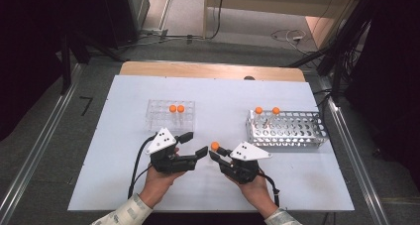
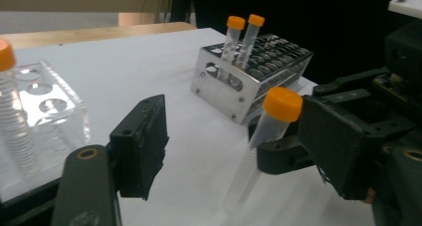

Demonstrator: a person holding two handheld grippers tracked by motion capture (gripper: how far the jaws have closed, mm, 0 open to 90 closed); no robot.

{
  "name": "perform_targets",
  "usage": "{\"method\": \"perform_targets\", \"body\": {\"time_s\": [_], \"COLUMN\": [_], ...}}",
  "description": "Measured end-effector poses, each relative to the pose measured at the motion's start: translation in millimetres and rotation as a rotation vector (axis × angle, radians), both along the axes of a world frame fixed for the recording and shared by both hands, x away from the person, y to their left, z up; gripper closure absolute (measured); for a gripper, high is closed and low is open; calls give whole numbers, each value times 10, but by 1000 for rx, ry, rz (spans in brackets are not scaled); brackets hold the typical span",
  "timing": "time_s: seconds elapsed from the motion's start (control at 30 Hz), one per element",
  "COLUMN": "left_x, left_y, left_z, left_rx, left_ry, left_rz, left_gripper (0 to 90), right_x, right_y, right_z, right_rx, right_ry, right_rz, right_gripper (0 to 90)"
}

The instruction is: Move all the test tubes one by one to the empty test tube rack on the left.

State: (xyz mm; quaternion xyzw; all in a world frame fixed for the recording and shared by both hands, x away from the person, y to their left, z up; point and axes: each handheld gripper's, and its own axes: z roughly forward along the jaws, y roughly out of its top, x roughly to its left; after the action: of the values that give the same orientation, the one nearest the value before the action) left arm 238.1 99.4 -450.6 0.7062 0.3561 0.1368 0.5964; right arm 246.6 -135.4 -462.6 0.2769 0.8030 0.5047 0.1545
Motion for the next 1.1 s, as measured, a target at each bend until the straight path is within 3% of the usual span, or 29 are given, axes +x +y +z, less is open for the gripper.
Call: {"method": "perform_targets", "body": {"time_s": [0.27,0.5,0.97,1.0,1.1], "left_x": [-47,-61,-56,-55,-43], "left_y": [-99,-112,-121,-117,-77], "left_z": [-9,-24,-36,-33,-18], "left_rx": [15,24,36,34,18], "left_ry": [-40,-55,-50,-51,-49], "left_rz": [-74,-87,-89,-86,-75], "left_gripper": [463,636,692,693,693], "right_x": [-35,-53,-48,-48,-39], "right_y": [90,110,110,109,118], "right_z": [17,19,17,17,12], "right_rx": [3,1,0,0,-8], "right_ry": [-2,-1,11,12,27], "right_rz": [32,43,42,43,62], "right_gripper": [723,723,715,688,495]}}
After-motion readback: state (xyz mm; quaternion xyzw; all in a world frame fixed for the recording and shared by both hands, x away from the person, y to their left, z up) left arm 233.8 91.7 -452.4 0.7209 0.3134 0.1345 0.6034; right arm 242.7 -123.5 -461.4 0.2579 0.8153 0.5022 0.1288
